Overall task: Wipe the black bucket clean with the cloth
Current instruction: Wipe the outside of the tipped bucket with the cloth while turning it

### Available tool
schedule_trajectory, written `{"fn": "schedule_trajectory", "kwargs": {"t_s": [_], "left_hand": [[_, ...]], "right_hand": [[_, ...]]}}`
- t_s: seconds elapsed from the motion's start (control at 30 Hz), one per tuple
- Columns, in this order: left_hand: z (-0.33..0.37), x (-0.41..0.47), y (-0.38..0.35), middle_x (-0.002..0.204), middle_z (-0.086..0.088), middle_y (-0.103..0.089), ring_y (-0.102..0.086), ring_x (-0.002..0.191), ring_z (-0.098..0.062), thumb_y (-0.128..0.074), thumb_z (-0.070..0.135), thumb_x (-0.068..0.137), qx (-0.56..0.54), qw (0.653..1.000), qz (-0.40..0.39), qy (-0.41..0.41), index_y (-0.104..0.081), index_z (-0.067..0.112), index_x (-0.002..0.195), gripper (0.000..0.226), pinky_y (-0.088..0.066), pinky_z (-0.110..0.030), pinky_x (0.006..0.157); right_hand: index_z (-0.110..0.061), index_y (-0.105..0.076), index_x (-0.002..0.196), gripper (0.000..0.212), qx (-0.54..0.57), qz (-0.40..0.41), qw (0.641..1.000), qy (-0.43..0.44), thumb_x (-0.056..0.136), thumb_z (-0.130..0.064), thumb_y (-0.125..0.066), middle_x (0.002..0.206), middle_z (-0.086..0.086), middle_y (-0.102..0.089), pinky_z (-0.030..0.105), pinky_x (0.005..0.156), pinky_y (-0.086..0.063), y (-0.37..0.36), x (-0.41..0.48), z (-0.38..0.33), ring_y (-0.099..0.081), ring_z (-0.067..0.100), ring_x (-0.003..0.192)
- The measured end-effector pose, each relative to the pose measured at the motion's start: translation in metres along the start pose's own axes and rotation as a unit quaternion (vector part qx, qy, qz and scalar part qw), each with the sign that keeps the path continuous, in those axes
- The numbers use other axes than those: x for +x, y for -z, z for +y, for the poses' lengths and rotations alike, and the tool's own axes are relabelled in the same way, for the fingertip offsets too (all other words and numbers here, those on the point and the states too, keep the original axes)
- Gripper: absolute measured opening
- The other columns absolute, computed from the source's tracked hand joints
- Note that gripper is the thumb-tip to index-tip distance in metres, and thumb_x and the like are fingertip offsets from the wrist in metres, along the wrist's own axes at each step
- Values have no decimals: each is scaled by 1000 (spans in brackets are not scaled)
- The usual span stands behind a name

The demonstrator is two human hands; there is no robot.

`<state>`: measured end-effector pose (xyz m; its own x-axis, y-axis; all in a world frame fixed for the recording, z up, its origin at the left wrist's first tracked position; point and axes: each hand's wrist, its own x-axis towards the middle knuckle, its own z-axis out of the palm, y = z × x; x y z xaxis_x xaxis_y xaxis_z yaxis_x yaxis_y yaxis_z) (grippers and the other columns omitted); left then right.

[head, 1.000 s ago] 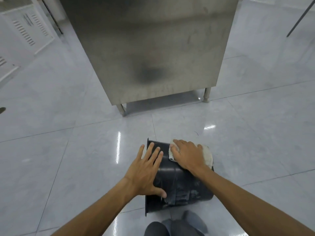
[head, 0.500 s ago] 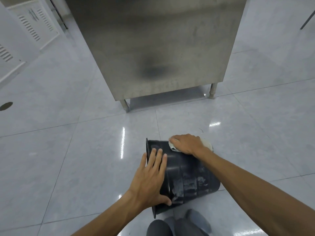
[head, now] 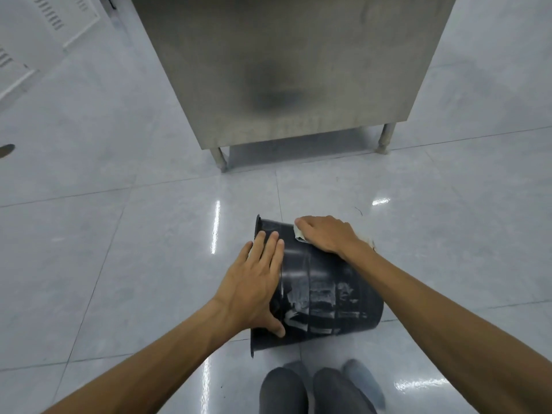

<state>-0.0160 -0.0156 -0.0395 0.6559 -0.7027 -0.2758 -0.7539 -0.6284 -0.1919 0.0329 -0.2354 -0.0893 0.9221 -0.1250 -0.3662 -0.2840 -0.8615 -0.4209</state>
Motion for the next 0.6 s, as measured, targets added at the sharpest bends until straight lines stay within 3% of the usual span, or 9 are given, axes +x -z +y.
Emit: {"fn": "schedule_trajectory", "kwargs": {"t_s": [0.1, 0.27, 0.43, 0.6], "left_hand": [[-6, 11, 5, 162, -20, 15, 13, 149, -38, -62, 93, 50, 0, 1000, -18, 0, 15, 1, 152, 157, -7, -50, 121], [-17, 27, 13, 163, -18, 15, 15, 149, -35, -63, 93, 48, 1, 999, -46, -4, 16, 1, 152, 159, -6, -47, 122], [-26, 41, 18, 164, -15, 9, 11, 150, -33, -66, 92, 46, -10, 998, -57, -16, 11, 2, 153, 160, -4, -45, 123], [-29, 41, 19, 163, -12, -6, -1, 147, -33, -68, 91, 45, -4, 999, -31, -44, 0, 4, 154, 156, -13, -40, 121]], "right_hand": [[-32, -57, 136, 62, -30, 118, 991, 60, 101, -57, -13, 143, 1, -62, 52, 102, -40, -15, -27, -4, -60, 29, 121], [-24, -40, 156, 57, -68, 281, 953, 94, 105, -49, -30, 161, 1, -43, 60, 118, -27, -70, -86, -10, -38, 32, 147], [-24, -28, 164, 60, -72, 334, 928, 147, 108, -46, -32, 172, 2, -23, 67, 122, -18, -131, -133, -8, -17, 37, 158], [-32, -43, 156, 53, -58, 307, 945, 96, 107, -47, -33, 160, -4, -45, 65, 120, -20, -84, -97, -22, -38, 31, 149]]}}
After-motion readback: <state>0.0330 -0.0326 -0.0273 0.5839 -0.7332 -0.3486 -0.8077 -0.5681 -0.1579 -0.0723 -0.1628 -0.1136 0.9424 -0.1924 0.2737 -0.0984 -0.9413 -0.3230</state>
